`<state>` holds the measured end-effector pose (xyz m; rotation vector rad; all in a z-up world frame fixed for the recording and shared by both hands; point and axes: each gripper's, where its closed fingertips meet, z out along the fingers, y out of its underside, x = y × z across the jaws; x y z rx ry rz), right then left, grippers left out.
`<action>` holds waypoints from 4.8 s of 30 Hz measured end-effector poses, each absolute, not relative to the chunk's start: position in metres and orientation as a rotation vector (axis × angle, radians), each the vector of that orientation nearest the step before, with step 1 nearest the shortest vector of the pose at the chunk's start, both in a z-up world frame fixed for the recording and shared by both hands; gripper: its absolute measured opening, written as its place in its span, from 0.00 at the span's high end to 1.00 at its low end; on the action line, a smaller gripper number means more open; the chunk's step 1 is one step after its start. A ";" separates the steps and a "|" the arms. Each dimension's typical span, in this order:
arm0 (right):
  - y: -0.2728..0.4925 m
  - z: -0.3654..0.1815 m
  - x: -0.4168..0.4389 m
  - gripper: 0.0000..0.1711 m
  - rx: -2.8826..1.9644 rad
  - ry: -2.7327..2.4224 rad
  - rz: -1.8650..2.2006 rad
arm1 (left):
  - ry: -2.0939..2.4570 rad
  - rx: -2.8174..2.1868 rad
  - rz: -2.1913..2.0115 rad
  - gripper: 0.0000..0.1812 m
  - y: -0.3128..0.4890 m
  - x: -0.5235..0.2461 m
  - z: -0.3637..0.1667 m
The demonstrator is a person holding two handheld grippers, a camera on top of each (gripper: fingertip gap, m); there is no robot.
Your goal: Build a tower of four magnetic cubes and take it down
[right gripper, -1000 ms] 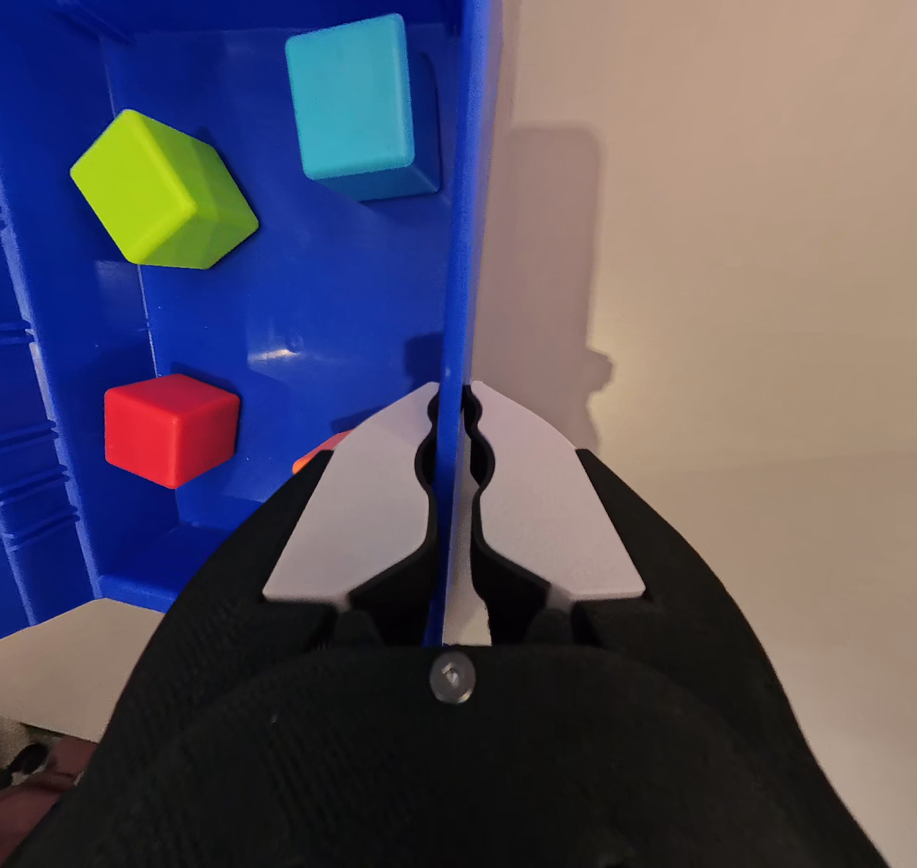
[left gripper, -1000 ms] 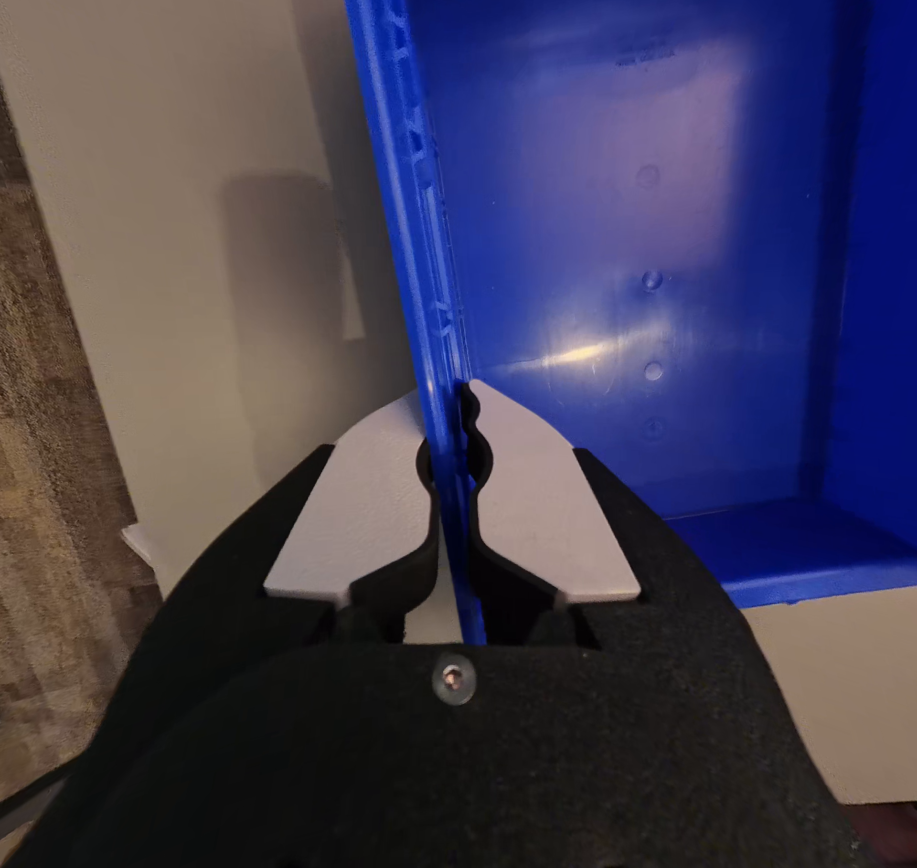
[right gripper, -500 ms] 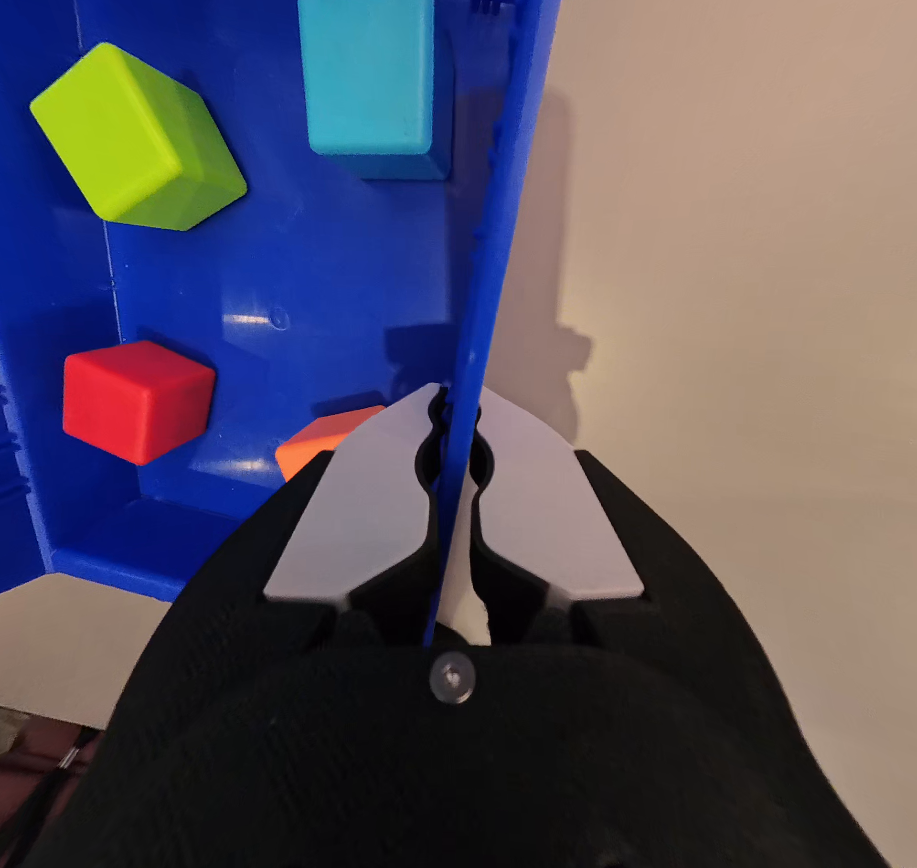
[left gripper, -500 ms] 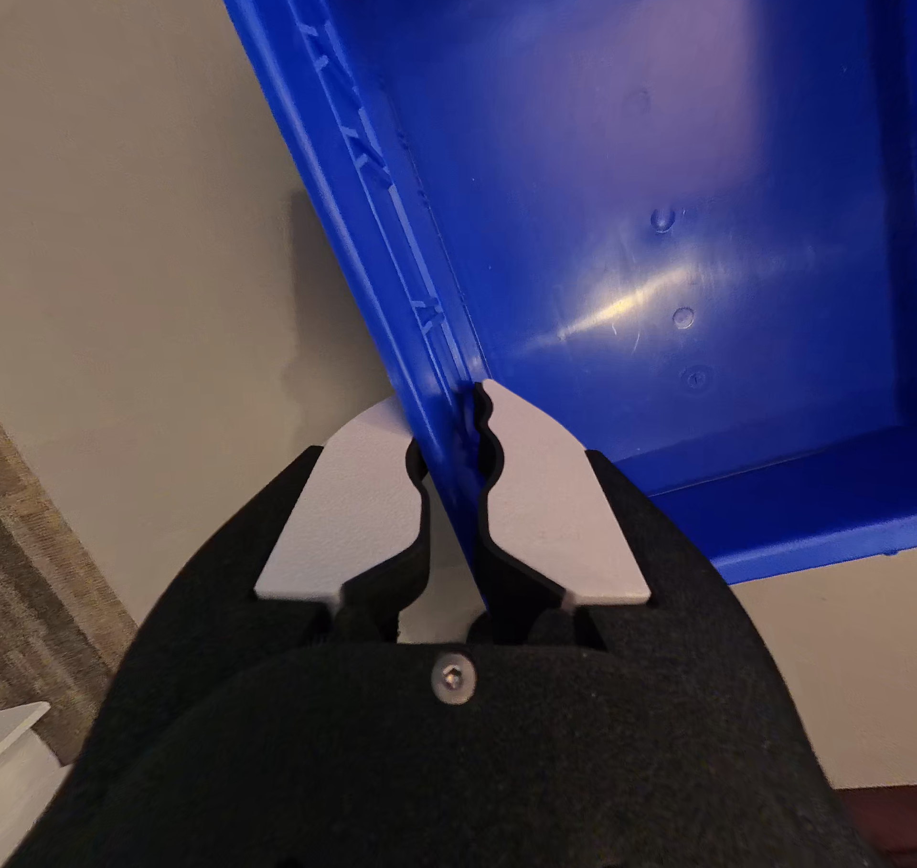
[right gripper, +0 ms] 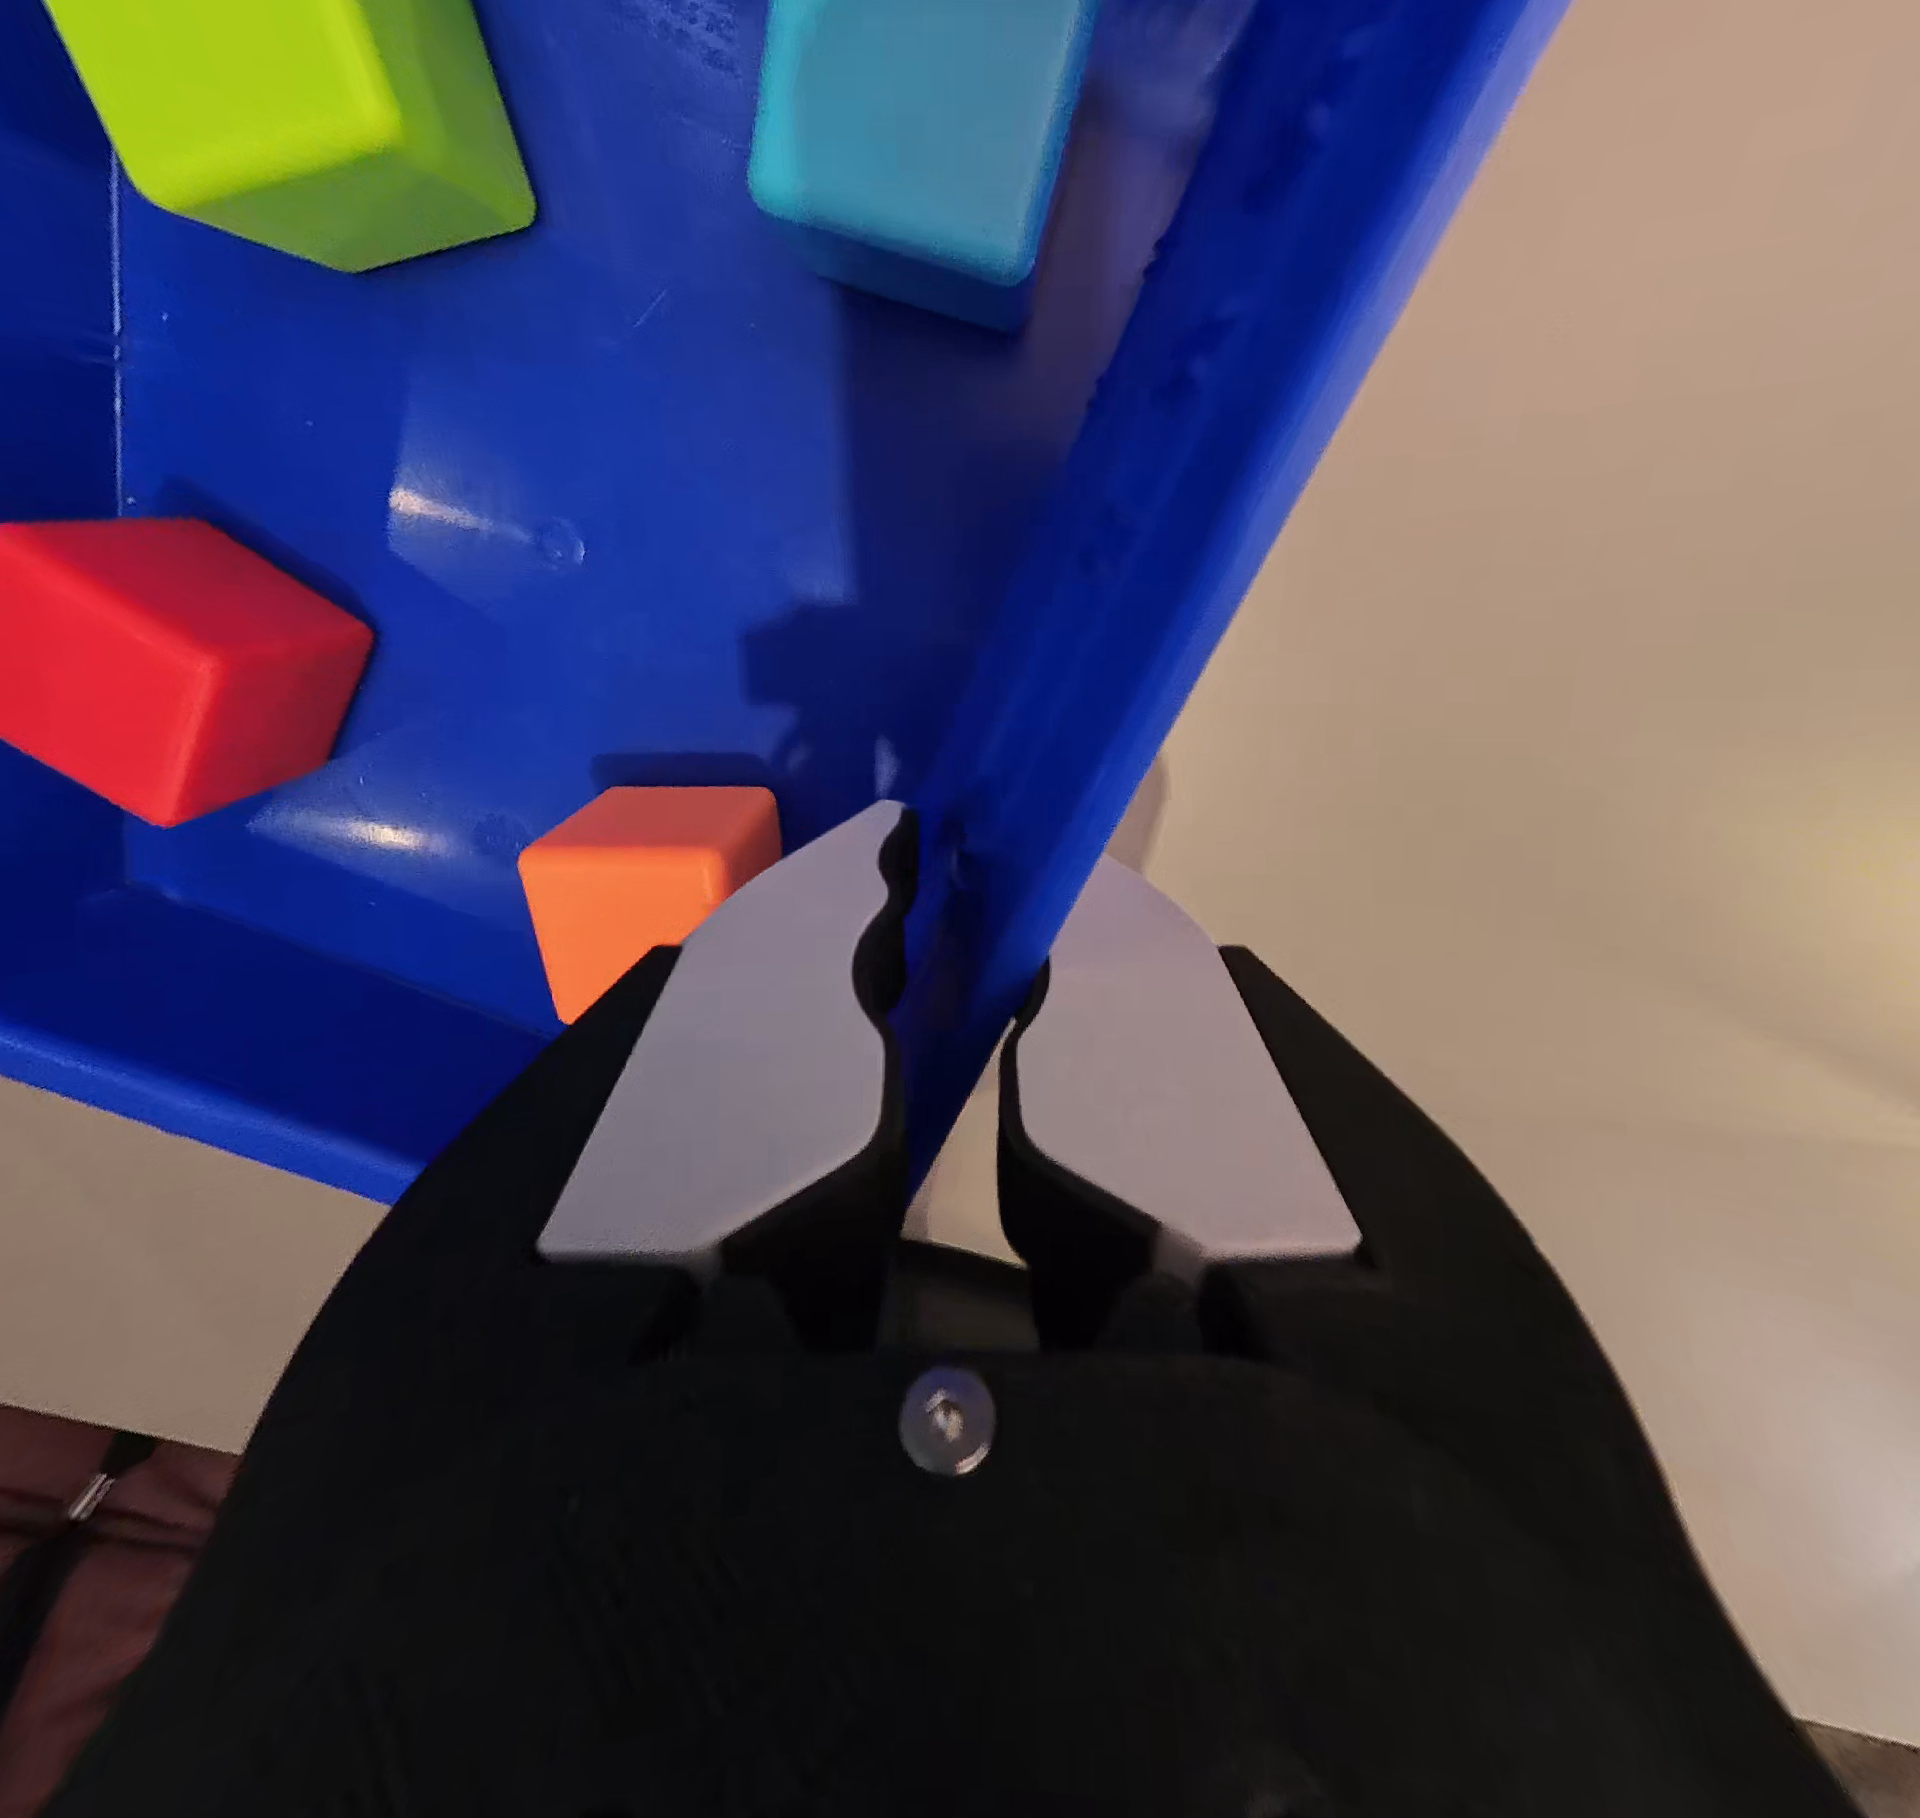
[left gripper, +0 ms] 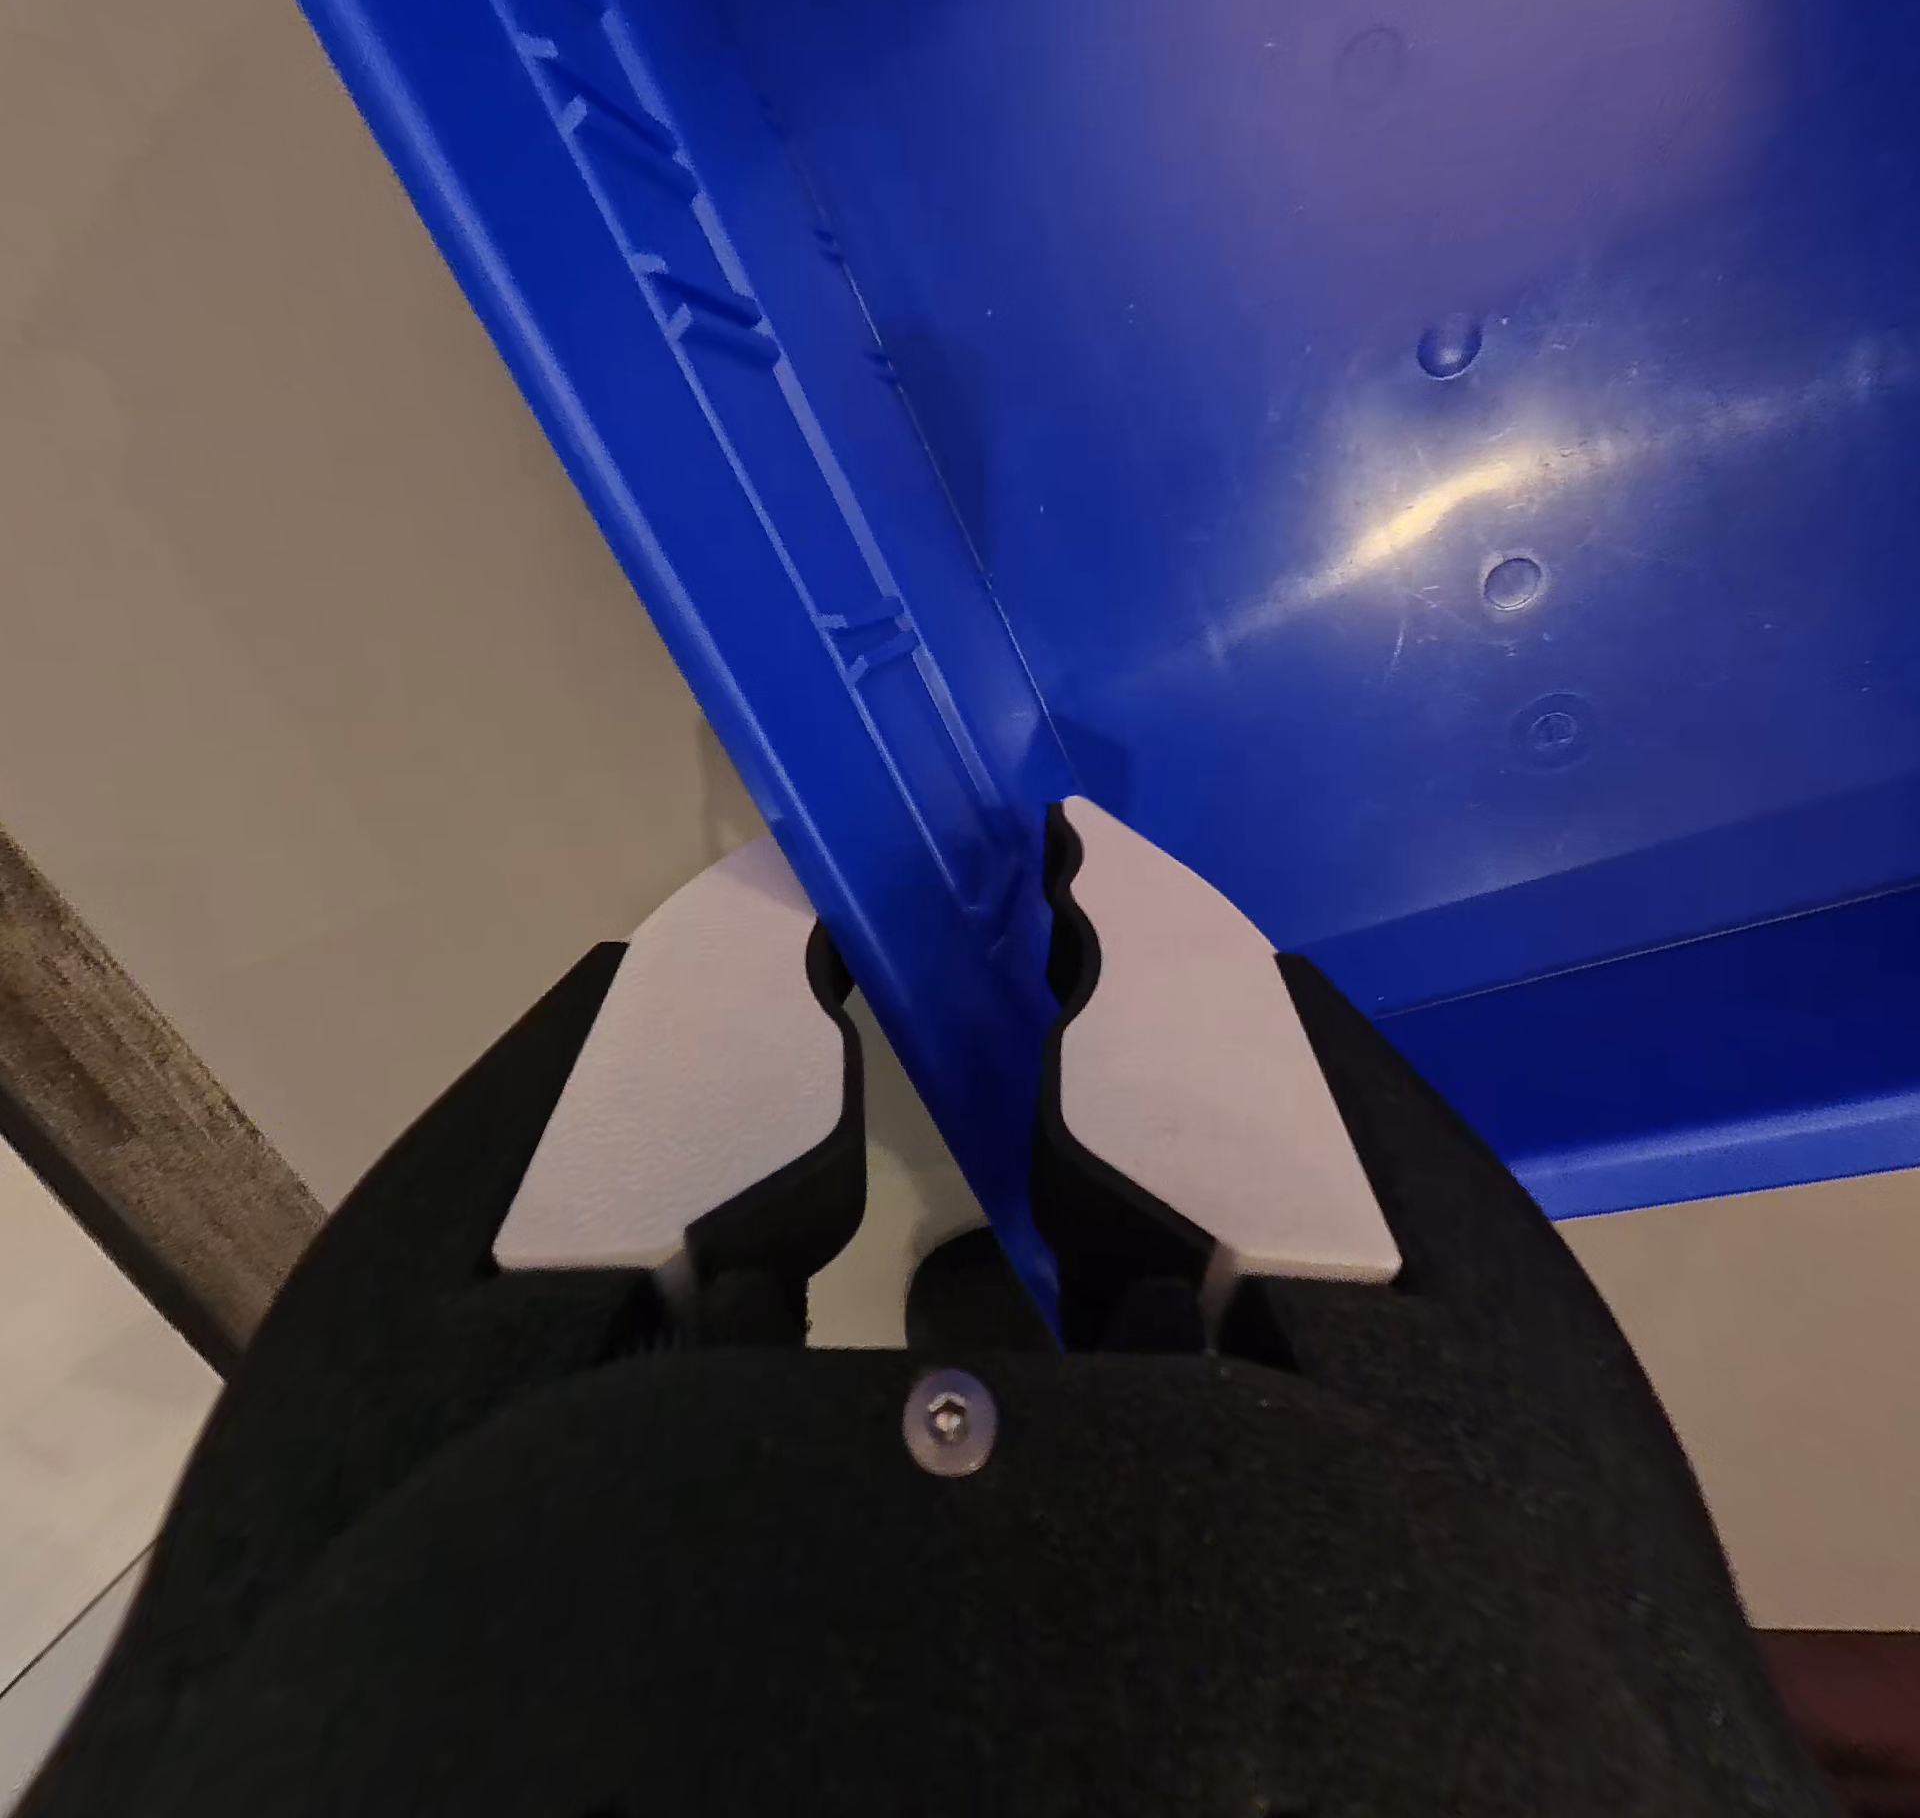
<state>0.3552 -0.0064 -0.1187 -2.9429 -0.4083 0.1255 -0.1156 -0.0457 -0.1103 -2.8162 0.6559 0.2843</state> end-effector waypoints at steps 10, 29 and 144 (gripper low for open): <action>0.007 -0.125 0.347 0.90 -2.905 -0.410 0.147 | 0.689 -2.822 0.288 0.81 -0.054 -0.095 -0.111; 0.021 -0.128 0.342 0.88 -2.865 -0.291 0.334 | 0.764 -2.801 0.254 0.80 -0.062 -0.067 -0.111; 0.068 0.008 0.085 0.53 -2.392 -0.679 -0.134 | -0.209 -2.012 -0.325 0.68 -0.150 -0.329 0.088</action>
